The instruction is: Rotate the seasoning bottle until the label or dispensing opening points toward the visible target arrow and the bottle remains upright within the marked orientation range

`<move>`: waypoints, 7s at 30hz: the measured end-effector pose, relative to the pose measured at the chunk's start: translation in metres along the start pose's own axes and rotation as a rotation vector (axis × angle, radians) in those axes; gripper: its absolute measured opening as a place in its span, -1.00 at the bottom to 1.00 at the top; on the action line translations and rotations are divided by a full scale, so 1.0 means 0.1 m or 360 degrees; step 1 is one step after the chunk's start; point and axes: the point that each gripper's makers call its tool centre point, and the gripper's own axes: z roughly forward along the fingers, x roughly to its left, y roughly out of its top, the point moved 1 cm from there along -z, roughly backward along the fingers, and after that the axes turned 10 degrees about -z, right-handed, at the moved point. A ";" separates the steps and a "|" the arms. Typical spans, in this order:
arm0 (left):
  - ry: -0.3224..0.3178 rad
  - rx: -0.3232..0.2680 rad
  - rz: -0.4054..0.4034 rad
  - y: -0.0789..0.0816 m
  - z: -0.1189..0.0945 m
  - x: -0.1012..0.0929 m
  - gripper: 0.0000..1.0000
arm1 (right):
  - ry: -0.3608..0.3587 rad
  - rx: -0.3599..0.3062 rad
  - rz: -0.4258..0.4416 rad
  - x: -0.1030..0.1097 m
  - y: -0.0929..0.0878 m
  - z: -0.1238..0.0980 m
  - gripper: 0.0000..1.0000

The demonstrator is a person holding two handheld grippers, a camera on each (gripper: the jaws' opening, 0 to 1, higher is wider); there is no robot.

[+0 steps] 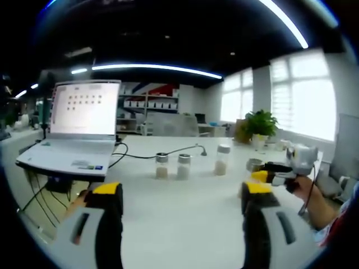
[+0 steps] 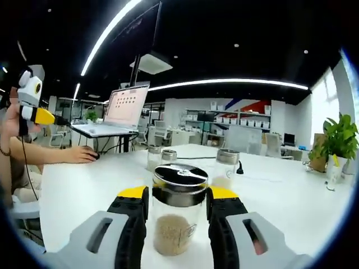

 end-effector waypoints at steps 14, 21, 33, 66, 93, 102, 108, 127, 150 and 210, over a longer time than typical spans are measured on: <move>0.0009 -0.0006 -0.0004 0.02 -0.01 0.03 0.84 | 0.0179 -0.0071 0.0077 -0.16 0.12 -0.11 0.17; 0.0007 -0.0002 -0.0004 0.00 0.00 0.01 0.84 | 0.0353 -0.0070 0.0102 -0.14 0.08 -0.12 0.26; 0.0013 -0.0008 -0.0006 0.01 -0.02 0.02 0.84 | 0.0776 -0.0143 0.0104 0.08 0.10 -0.04 0.42; 0.0015 -0.0009 -0.0013 0.02 -0.02 0.04 0.84 | 0.0817 -0.0008 0.0184 0.11 -0.20 0.13 -0.05; 0.0013 -0.0009 -0.0011 0.00 -0.02 0.02 0.84 | 0.0668 0.0048 0.0160 0.10 -0.30 0.16 -0.22; 0.0014 -0.0008 -0.0012 0.02 -0.02 0.04 0.84 | 0.0642 0.0048 0.0188 0.09 -0.31 0.16 -0.22; 0.0015 -0.0010 -0.0011 0.02 -0.02 0.03 0.84 | 0.0631 0.0068 0.0172 0.09 -0.32 0.15 -0.22; 0.0010 -0.0007 -0.0009 0.00 -0.02 0.00 0.84 | 0.0502 0.0116 0.0139 0.09 -0.34 0.16 -0.24; 0.0011 -0.0006 -0.0012 0.00 -0.02 0.02 0.84 | 0.0116 0.0211 0.0143 0.06 -0.40 0.15 -0.25; 0.0007 -0.0011 -0.0002 0.02 -0.02 0.02 0.84 | -0.0062 0.0270 0.0206 0.03 -0.50 0.15 -0.24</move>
